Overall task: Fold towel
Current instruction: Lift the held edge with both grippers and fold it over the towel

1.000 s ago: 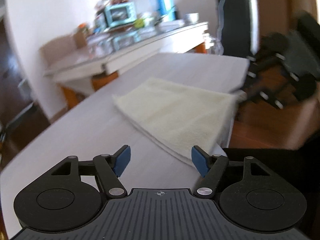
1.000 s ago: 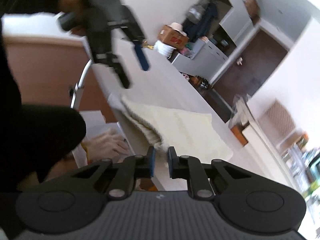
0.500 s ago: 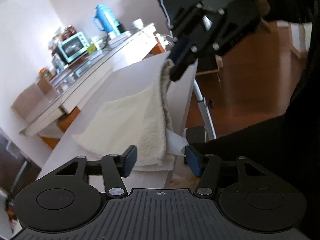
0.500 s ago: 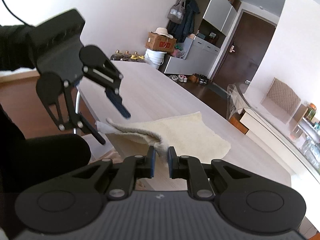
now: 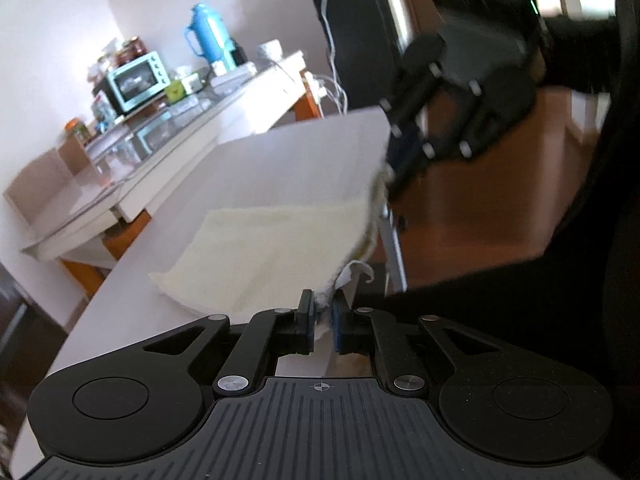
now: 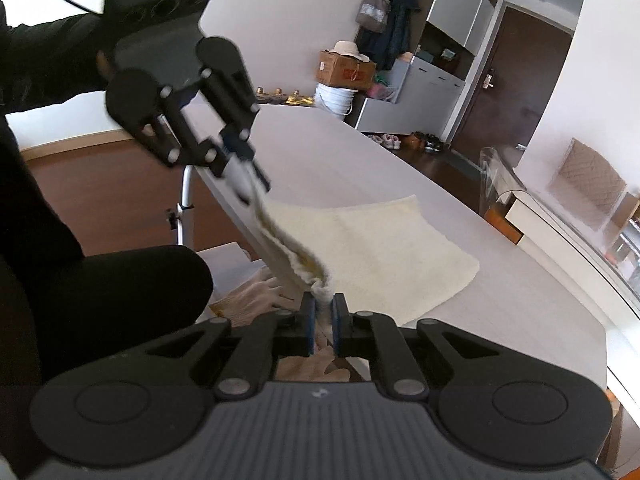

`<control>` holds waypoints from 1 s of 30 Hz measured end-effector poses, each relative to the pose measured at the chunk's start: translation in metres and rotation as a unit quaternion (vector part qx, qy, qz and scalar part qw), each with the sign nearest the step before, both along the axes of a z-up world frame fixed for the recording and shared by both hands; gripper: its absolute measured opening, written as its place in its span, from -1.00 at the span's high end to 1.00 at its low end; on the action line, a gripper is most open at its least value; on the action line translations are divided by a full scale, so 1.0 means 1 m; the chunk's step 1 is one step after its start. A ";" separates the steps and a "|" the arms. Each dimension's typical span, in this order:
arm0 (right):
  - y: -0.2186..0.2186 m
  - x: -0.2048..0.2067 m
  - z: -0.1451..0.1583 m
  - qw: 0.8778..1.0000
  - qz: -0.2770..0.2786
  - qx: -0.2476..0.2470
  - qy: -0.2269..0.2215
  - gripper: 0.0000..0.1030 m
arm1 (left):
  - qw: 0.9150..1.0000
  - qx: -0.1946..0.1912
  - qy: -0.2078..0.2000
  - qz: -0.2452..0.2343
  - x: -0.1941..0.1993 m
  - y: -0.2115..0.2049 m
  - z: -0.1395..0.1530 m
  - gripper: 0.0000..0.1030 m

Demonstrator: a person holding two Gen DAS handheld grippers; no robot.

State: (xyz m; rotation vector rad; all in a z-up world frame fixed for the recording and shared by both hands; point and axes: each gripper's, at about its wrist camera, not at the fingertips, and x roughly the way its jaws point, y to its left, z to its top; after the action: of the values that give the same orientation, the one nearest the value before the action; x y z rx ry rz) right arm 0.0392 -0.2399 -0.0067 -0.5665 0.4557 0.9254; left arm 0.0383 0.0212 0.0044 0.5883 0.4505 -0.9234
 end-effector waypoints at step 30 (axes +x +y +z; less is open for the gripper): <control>0.006 0.227 -0.029 0.980 -0.145 0.068 0.116 0.52 | 0.974 -0.011 0.074 0.212 0.208 -0.009 -0.031 0.38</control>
State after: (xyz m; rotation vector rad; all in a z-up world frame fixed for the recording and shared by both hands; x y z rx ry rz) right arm 0.2662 -0.2337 -0.0360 -0.2580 0.6611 0.7366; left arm 0.2468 0.0126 -0.0264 0.3822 0.6688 -0.5634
